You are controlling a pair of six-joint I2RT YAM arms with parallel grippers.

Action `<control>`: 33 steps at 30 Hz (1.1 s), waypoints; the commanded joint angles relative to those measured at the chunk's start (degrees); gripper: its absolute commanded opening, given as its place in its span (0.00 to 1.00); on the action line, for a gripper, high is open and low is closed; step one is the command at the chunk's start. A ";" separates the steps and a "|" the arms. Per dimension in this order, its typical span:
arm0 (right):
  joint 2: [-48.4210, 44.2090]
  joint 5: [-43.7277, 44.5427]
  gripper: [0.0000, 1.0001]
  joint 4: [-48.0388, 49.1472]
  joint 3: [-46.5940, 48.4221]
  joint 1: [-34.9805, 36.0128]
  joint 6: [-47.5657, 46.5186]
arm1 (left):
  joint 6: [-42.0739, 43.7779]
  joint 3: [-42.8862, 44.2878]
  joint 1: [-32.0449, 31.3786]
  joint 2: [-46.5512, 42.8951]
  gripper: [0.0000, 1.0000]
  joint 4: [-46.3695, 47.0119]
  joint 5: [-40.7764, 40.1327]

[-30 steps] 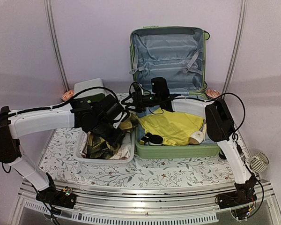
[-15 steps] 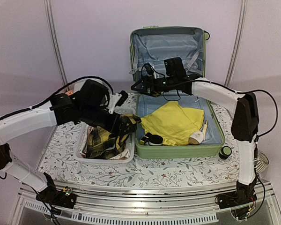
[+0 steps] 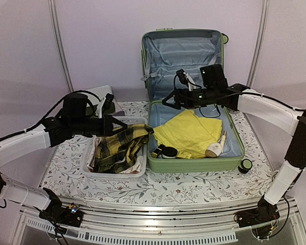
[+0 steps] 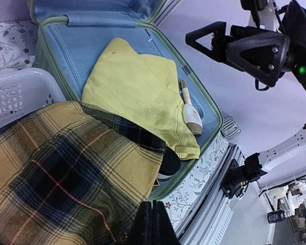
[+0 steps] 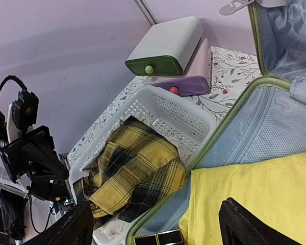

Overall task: Open, take out, and arrange the luggage
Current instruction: Place the clothes in the bin, then adjust the clothes in the bin.

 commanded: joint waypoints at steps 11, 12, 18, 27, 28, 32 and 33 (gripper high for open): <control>-2.51 3.47 0.86 0.92 -5.23 -0.37 -0.84 | -3.89 -11.11 3.50 13.20 0.00 13.05 10.21; -2.48 3.60 0.86 0.92 -5.32 -0.37 -0.84 | -3.13 -11.75 3.50 14.62 0.00 12.94 9.03; -2.83 4.77 0.87 0.41 -6.49 -0.52 -0.59 | 1.29 -12.08 3.87 23.20 0.00 11.63 5.25; -4.21 2.40 0.83 -2.21 -7.86 0.40 -1.97 | 3.38 -7.40 3.85 10.11 0.02 2.64 3.33; -4.56 2.55 0.83 -2.08 -8.24 0.73 -2.03 | 3.56 -6.63 3.85 8.48 0.04 0.94 3.15; -5.35 2.95 0.83 -1.45 -9.12 1.42 -2.09 | 1.99 -6.07 3.68 2.90 0.10 -0.60 7.08; -5.34 2.86 0.83 -1.14 -9.25 1.48 -2.01 | 1.40 -6.53 3.66 2.07 0.11 -0.37 8.93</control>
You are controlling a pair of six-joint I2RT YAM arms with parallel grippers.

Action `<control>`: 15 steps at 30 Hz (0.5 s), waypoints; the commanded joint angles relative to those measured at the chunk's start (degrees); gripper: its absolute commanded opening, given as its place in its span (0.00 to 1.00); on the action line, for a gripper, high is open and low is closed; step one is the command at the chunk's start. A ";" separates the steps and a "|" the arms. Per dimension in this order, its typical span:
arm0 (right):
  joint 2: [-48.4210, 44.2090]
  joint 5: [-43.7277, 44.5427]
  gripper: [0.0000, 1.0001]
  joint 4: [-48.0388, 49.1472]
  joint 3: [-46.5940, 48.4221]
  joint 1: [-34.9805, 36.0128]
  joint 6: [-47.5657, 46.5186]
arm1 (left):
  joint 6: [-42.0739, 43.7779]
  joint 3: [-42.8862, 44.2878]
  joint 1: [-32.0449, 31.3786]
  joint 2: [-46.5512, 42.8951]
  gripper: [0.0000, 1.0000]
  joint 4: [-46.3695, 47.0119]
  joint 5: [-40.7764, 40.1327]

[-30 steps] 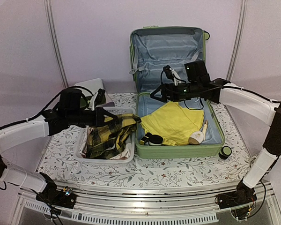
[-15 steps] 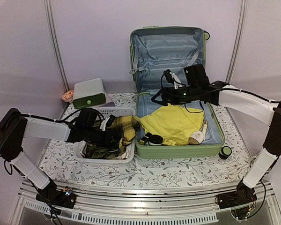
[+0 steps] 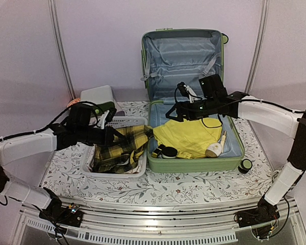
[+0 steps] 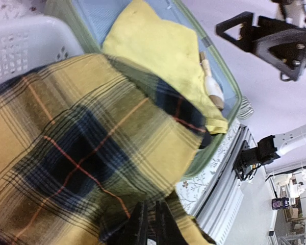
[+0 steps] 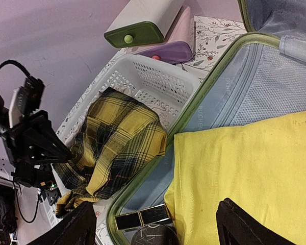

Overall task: Open, take out, and arrange the luggage
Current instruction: Adjust the clothes in the bin.

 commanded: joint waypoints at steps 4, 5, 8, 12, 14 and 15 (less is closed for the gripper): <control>-2.09 -1.54 0.82 1.15 -0.59 2.00 -0.52 | -0.74 0.37 0.16 -5.37 0.10 -8.04 5.89; -1.87 -1.44 0.82 1.13 -0.39 2.74 -0.78 | -0.51 0.21 0.15 -6.12 0.10 -9.38 5.00; -1.23 -0.22 0.81 1.12 0.20 4.69 -1.72 | -1.25 -1.33 0.16 -8.33 0.09 -9.67 5.78; -1.33 0.33 0.80 2.50 -0.41 4.98 -1.03 | -4.37 -3.27 -0.86 -8.42 0.00 -4.39 11.33; -1.45 0.25 0.80 2.83 -0.58 4.94 -0.88 | -5.23 -3.62 -2.59 -7.57 0.00 -2.24 11.96; -1.52 0.20 0.80 2.99 -0.59 4.94 -0.79 | -5.06 -3.49 -3.20 -6.90 0.00 -1.70 11.88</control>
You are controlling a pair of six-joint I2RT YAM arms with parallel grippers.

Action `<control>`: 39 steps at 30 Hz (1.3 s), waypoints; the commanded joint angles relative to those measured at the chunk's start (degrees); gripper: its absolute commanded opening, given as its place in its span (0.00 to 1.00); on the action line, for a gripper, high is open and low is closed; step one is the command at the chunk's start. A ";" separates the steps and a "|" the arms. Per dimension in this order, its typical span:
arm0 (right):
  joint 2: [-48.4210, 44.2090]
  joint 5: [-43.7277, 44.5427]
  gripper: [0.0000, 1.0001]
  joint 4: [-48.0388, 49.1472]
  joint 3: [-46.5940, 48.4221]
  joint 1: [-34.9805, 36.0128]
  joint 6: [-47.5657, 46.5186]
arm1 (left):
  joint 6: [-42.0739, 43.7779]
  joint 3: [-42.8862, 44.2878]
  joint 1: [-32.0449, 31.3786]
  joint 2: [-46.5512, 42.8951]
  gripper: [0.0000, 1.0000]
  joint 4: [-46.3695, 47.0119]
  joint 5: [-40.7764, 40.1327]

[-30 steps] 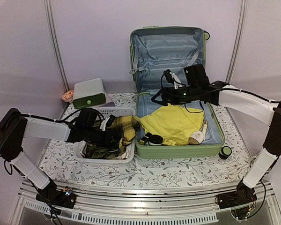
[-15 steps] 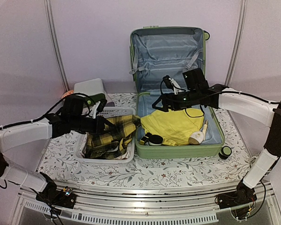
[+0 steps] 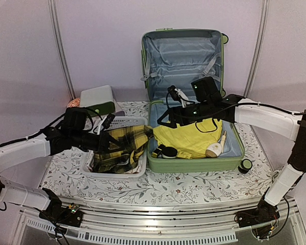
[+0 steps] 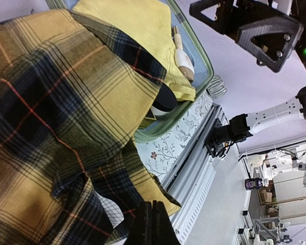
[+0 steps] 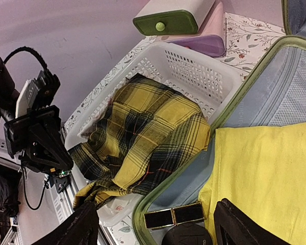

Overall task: Open, take out, and arrange the luggage
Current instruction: Adjust the clothes in the bin.

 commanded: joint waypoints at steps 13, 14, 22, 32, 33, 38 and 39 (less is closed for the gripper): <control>-1.84 0.91 0.79 2.47 -1.38 -0.31 0.44 | 0.03 -1.73 -3.64 15.77 0.00 8.60 7.76; -1.84 1.09 0.79 2.40 -1.46 -0.30 0.41 | 2.27 -0.91 -3.65 17.60 0.00 5.39 6.68; -1.31 1.87 0.79 2.03 -1.91 -0.31 0.32 | 9.45 3.74 -1.96 23.90 0.00 -15.65 -16.98; -2.42 4.40 0.79 1.91 -2.36 -0.29 0.20 | 10.97 12.15 -2.14 14.89 0.03 -20.37 -13.97; -2.82 5.12 0.79 1.94 -2.53 -0.36 0.22 | 10.76 12.65 -2.08 13.72 0.06 -19.97 -12.93; -4.30 7.77 0.79 2.30 -3.46 -0.37 0.40 | 9.01 14.14 -2.05 8.57 0.18 -15.29 -10.89; -4.45 8.04 0.79 2.42 -3.55 -0.38 0.40 | 8.29 13.68 -2.00 7.84 0.21 -13.25 -10.51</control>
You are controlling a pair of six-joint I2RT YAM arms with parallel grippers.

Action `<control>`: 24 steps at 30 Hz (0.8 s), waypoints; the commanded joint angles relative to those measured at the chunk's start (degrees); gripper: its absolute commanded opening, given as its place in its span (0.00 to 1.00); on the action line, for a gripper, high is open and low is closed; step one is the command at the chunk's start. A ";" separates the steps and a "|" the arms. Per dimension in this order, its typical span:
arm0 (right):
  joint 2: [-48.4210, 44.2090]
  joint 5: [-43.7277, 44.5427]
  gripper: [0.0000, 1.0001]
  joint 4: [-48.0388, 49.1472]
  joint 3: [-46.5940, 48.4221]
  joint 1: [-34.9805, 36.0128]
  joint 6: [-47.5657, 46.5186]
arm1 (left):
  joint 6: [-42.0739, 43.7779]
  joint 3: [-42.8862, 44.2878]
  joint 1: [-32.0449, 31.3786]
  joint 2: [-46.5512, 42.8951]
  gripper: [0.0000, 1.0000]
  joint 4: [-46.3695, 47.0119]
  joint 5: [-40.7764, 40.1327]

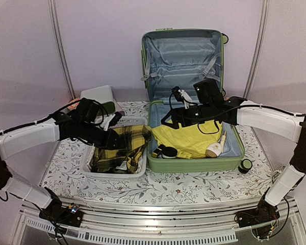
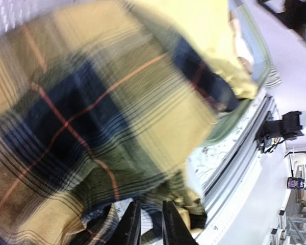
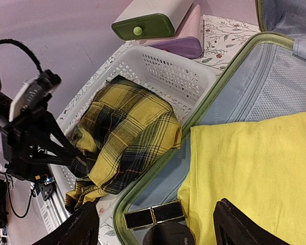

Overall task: Open, take out, and arrange the luggage
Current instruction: Adjust the clothes in the bin.

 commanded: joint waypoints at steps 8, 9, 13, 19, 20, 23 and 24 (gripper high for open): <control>-3.82 3.36 0.79 1.38 -0.64 -0.25 0.46 | -8.40 -1.10 0.60 2.18 0.12 26.15 8.58; -3.95 3.36 0.79 1.30 -0.74 -0.25 0.46 | -9.14 -0.65 0.67 4.08 0.11 27.82 9.70; -4.39 3.62 0.80 0.86 -0.91 -0.33 0.47 | -9.35 2.58 0.77 11.20 0.09 30.66 12.81; -5.15 4.06 0.80 0.77 -1.69 -0.67 0.47 | -5.06 1.28 3.07 20.44 0.03 24.37 6.40; -5.21 4.07 0.80 0.77 -1.82 -0.76 0.53 | -4.51 -0.24 3.40 21.17 0.03 24.20 4.60; -5.04 4.00 0.80 0.83 -2.12 -1.03 0.52 | -3.24 -3.37 3.99 24.27 0.03 24.24 1.04; -4.89 3.84 0.80 0.86 -2.12 -1.11 0.49 | -2.92 -3.58 4.10 25.30 0.02 23.99 0.61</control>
